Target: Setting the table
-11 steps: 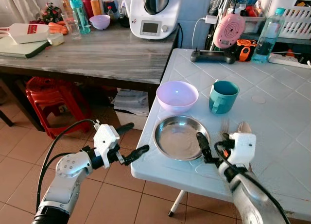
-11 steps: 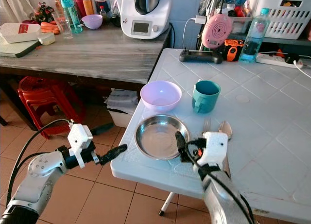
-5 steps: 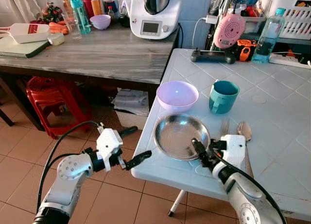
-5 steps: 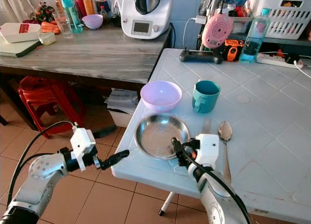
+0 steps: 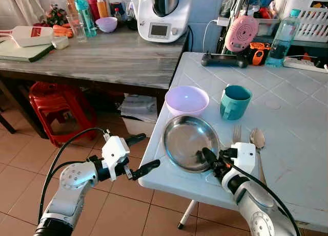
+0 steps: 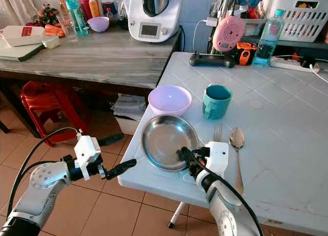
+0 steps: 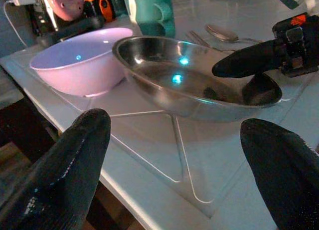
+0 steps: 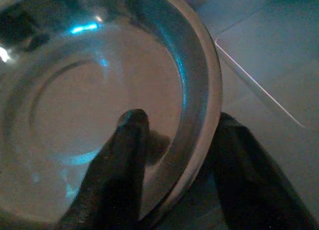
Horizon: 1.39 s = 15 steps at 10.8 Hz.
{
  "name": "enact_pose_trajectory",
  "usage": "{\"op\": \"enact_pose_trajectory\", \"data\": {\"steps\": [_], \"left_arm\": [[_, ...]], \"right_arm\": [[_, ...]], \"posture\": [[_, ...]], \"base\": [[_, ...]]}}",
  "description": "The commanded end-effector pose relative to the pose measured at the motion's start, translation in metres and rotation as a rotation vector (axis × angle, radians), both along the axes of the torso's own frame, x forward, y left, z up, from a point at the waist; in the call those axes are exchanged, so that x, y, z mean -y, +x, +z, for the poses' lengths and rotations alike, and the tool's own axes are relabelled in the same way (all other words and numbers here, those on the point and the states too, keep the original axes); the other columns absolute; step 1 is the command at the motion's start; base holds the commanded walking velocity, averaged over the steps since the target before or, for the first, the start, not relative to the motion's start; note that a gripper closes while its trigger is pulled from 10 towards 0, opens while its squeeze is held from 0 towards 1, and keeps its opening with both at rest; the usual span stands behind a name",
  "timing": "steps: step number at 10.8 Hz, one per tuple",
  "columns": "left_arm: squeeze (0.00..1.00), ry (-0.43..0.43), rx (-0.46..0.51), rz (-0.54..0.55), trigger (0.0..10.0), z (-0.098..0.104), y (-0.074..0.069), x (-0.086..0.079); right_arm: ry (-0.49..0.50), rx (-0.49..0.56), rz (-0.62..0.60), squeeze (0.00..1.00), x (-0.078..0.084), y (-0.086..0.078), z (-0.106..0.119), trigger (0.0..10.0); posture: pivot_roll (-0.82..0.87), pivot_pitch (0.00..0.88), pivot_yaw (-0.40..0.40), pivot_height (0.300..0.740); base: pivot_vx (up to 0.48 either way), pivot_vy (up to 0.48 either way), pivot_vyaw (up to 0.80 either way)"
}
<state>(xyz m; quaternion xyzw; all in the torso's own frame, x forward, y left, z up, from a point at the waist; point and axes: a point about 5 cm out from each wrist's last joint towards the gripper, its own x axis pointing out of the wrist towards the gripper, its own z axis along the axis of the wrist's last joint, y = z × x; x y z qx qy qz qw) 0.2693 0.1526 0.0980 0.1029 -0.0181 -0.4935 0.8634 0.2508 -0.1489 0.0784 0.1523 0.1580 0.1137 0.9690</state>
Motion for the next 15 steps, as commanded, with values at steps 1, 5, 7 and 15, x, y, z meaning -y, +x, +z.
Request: {"op": "enact_pose_trajectory", "data": {"steps": [1, 5, 7, 15], "left_arm": [[0.00, 0.025, 0.018, -0.016, 10.0, 0.003, 0.001, -0.001], [0.00, 0.025, 0.023, -0.018, 10.0, 0.003, 0.001, 0.000], [0.00, 0.028, 0.024, -0.018, 10.0, 0.003, 0.002, 0.000], [0.00, 0.024, 0.029, -0.028, 10.0, 0.004, 0.000, 0.000]], "right_arm": [[0.019, -0.043, -0.013, 0.00, -0.001, 0.000, -0.006, 0.0], [0.160, -0.134, -0.084, 0.00, 0.002, 0.001, -0.015, 0.0], [0.183, -0.174, -0.104, 0.00, 0.004, 0.001, -0.017, 0.0], [0.175, -0.251, -0.238, 0.00, 0.010, -0.015, -0.015, 0.0]], "posture": [[0.03, 0.000, 0.069, 0.740], [0.04, 0.000, 0.068, 0.740], [0.04, 0.000, 0.069, 0.740], [0.03, 0.000, 0.072, 0.740]], "base": [[0.000, 0.000, 0.00], [0.000, 0.000, 0.00], [0.000, 0.000, 0.00], [0.000, 0.000, 0.00]]}}
